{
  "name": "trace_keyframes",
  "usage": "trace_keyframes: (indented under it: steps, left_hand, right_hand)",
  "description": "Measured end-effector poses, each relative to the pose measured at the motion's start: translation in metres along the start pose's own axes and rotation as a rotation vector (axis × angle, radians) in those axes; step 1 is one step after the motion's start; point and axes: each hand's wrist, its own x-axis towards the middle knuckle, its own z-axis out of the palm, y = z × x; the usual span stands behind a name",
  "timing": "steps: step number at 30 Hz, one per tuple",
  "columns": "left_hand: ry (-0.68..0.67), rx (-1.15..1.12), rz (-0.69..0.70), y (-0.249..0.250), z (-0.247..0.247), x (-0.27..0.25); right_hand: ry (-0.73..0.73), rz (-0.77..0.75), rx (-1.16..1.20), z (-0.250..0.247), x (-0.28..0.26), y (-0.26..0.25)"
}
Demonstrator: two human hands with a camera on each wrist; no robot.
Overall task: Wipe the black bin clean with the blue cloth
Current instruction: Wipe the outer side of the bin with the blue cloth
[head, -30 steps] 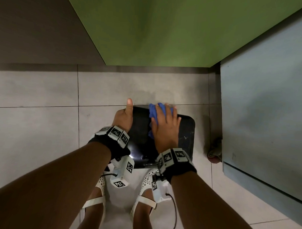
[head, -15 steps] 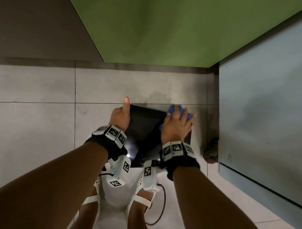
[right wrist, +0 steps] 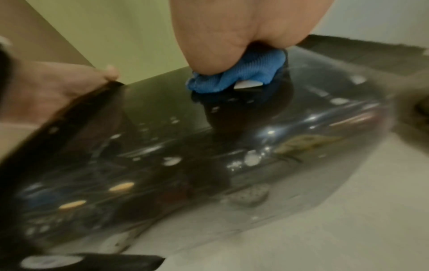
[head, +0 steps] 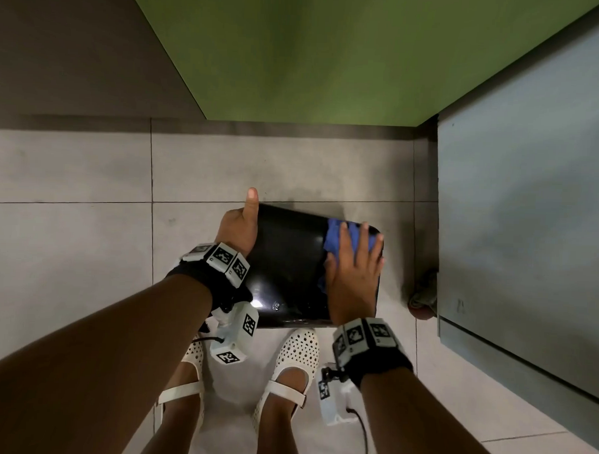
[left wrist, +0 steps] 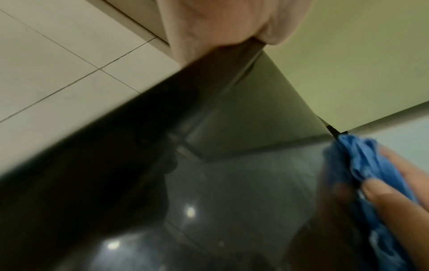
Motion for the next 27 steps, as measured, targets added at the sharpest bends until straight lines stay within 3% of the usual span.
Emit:
trace_keyframes:
  steps: [3,6,8,13,17,19,22,27]
  left_hand:
    - [0.004,-0.015,-0.008,0.001,0.001,0.0]
    - [0.001,-0.001,-0.01,0.009,-0.001,0.003]
    - [0.009,-0.006,-0.01,0.016,-0.002,0.006]
    - [0.051,-0.061,-0.003,0.041,-0.001,0.016]
    - [0.042,-0.044,-0.002,0.051,0.002,0.019]
    - [0.033,-0.041,0.011,0.051,0.003,0.02]
    - [0.029,-0.019,0.01,0.05,0.001,0.02]
    - [0.029,-0.034,0.042,0.049,0.001,0.02]
  right_hand:
    - [-0.03,0.134,0.038,-0.01,0.011,0.019]
    - [0.051,0.297,0.227,-0.019,0.029,0.014]
    - [0.07,0.33,0.244,-0.023,0.04,0.007]
    - [0.095,0.172,0.18,-0.037,0.064,-0.026]
    - [0.053,-0.163,0.1,-0.02,0.053,-0.08]
    - [0.012,-0.259,0.092,-0.015,0.043,-0.09]
    - [0.021,-0.251,0.061,-0.017,0.038,-0.069]
    - [0.026,0.03,0.013,-0.029,0.042,-0.001]
